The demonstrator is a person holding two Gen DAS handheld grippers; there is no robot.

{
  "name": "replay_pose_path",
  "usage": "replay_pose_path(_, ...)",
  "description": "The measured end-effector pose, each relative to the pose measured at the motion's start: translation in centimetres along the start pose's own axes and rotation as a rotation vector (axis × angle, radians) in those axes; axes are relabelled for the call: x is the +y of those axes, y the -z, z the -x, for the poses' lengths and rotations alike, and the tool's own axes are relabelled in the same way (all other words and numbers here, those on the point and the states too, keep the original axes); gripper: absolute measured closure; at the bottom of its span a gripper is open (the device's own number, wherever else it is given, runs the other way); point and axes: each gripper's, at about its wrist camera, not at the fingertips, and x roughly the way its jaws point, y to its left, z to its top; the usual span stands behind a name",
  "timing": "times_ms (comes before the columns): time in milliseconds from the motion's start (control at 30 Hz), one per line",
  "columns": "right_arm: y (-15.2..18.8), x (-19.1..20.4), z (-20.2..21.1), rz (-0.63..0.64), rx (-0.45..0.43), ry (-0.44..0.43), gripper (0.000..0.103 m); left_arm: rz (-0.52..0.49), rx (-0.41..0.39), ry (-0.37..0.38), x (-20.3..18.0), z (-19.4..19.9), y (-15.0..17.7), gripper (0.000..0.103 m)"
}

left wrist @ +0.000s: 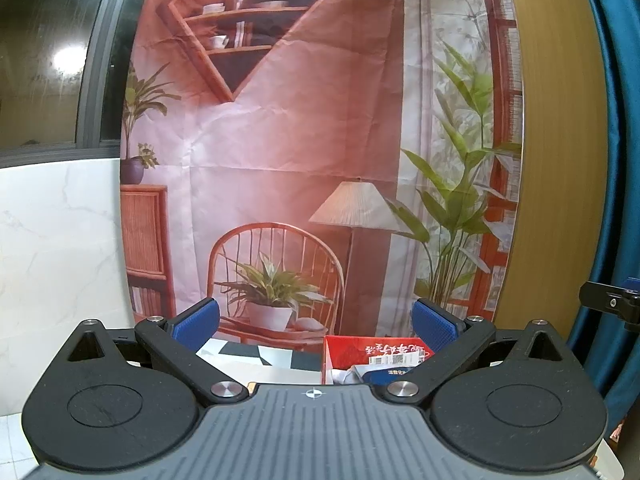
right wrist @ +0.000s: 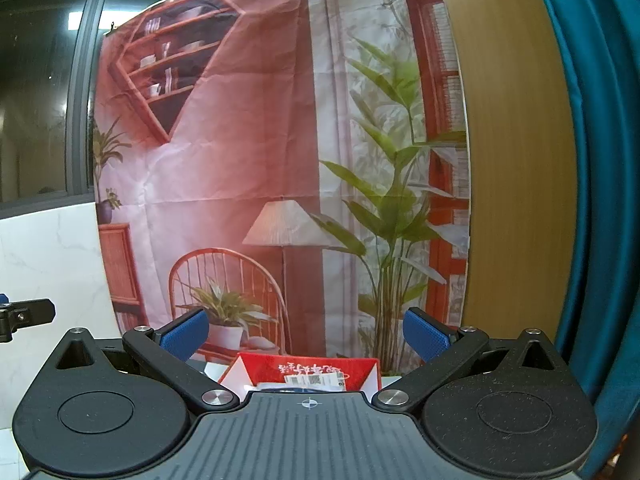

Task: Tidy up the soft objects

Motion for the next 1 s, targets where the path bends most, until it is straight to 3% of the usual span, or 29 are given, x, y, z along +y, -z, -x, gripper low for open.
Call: replay_pose_path(1000,0.23,-0.42,-0.1,-0.001,0.007,0.01,0.0,0.007,0.006,0.0,0.02,0.08,0.11,0.0)
